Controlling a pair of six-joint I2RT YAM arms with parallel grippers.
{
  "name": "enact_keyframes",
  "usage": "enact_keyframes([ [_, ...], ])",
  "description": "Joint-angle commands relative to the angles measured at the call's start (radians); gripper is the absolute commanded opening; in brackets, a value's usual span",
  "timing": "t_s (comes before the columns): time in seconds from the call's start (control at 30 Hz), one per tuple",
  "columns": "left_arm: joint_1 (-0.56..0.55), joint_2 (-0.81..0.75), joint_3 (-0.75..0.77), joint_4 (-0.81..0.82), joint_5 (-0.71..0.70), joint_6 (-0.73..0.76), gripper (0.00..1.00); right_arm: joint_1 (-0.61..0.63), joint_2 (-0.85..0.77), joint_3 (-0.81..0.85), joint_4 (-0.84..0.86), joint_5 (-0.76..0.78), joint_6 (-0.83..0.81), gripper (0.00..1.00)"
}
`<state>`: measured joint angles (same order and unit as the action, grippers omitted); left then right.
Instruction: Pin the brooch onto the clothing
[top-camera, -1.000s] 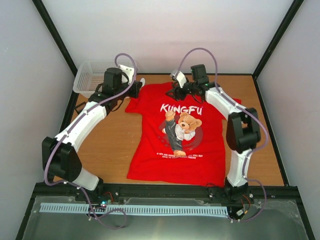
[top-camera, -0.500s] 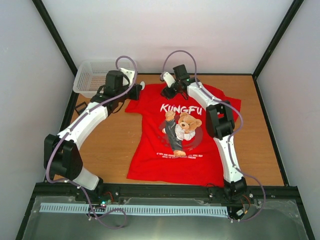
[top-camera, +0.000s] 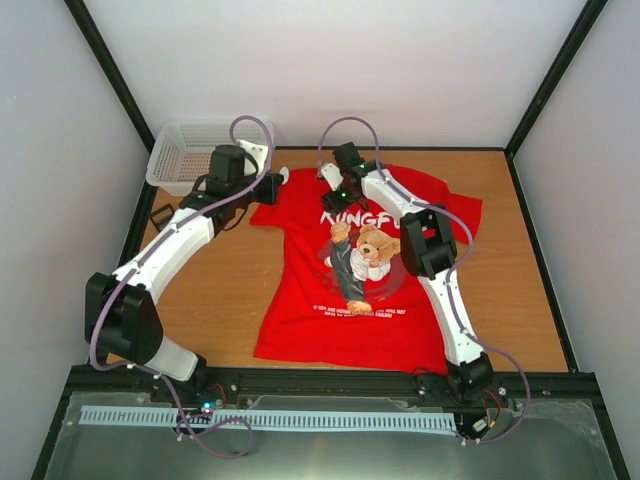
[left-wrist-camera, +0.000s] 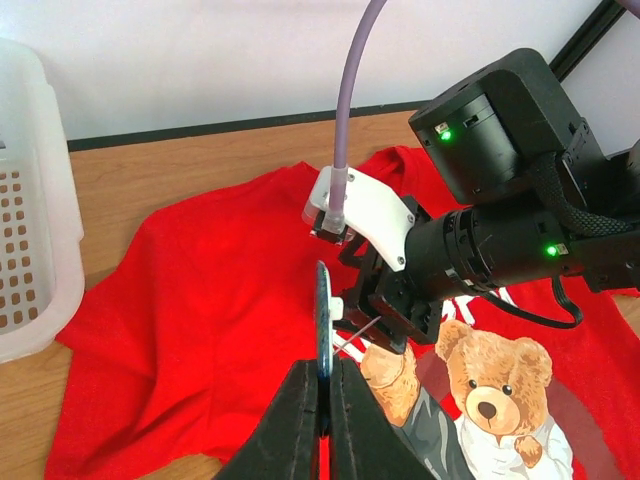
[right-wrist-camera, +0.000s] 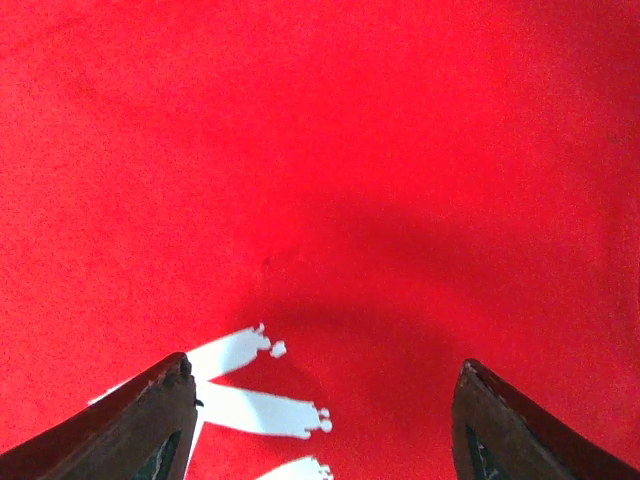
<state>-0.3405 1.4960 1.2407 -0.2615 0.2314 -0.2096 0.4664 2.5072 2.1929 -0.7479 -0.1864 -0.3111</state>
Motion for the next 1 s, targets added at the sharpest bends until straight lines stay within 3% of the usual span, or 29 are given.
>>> enact_keyframes([
  [0.0, 0.003, -0.033, -0.001, 0.013, 0.017, -0.016, 0.01, 0.005, 0.029, 0.021, -0.084, 0.037, 0.027, 0.68],
  [0.37, 0.003, -0.068, -0.012, 0.000, 0.024, -0.007, 0.01, 0.004, 0.124, 0.090, -0.120, 0.066, 0.013, 0.56],
  [0.6, 0.003, -0.081, -0.018, -0.002, 0.029, -0.004, 0.01, 0.005, 0.167, 0.118, -0.174, 0.055, 0.001, 0.33],
  [0.8, 0.003, -0.078, -0.023, 0.009, 0.029, 0.000, 0.01, 0.005, 0.145, 0.134, -0.156, 0.030, -0.021, 0.04],
  [0.97, 0.005, -0.071, -0.023, 0.024, 0.030, -0.005, 0.01, 0.002, 0.098, 0.153, -0.110, -0.055, -0.034, 0.03],
])
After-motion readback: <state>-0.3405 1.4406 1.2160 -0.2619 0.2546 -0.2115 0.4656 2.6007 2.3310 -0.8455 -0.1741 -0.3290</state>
